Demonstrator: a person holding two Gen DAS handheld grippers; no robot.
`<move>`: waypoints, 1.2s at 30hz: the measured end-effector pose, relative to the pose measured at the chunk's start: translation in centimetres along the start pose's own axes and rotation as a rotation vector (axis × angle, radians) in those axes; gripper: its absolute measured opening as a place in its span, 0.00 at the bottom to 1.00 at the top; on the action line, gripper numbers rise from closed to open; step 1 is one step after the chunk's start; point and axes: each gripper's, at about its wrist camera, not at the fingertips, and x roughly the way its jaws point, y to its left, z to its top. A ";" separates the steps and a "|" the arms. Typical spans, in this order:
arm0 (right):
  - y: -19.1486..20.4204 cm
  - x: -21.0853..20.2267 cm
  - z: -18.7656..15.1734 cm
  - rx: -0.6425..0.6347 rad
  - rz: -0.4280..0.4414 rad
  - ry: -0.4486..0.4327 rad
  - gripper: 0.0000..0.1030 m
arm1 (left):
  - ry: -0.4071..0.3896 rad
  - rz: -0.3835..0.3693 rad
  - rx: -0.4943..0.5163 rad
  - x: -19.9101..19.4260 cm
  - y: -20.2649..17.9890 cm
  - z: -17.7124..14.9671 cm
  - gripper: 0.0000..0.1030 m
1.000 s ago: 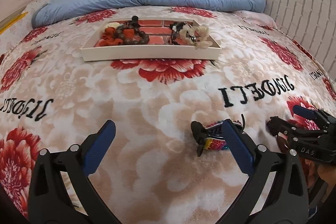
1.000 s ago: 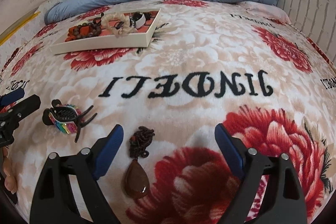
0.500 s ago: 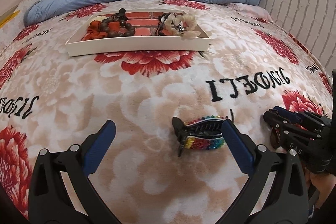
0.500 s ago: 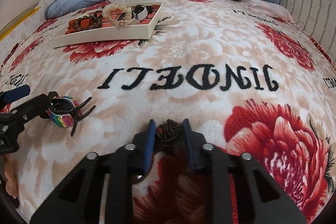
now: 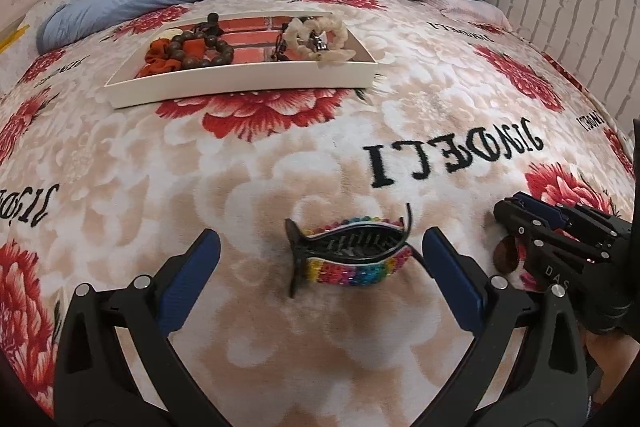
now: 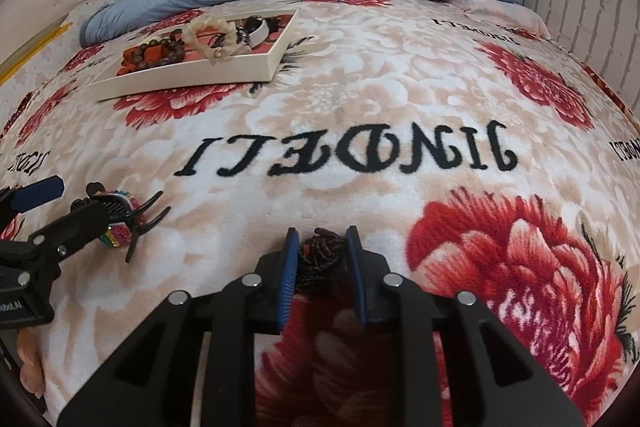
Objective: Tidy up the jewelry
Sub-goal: 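Grasp the brown pendant with right tool while left tool approaches the rainbow claw clip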
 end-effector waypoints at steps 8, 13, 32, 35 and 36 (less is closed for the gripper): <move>-0.5 0.1 0.0 -0.002 -0.007 0.004 0.23 | 0.026 0.002 0.019 1.0 -1.1 -0.2 0.95; -0.6 0.1 0.0 0.002 -0.004 0.005 0.23 | 0.064 -0.029 -0.011 2.0 -0.6 -0.3 0.91; 0.3 -0.4 1.4 -0.026 -0.015 -0.040 0.22 | 0.018 -0.062 0.025 0.9 -0.5 1.0 0.68; 0.8 -1.0 3.1 -0.039 -0.018 -0.073 0.22 | 0.002 -0.057 0.024 0.3 0.4 2.4 0.16; 1.0 -1.2 3.7 -0.041 -0.017 -0.086 0.21 | 0.010 -0.066 0.013 0.4 0.8 2.9 0.08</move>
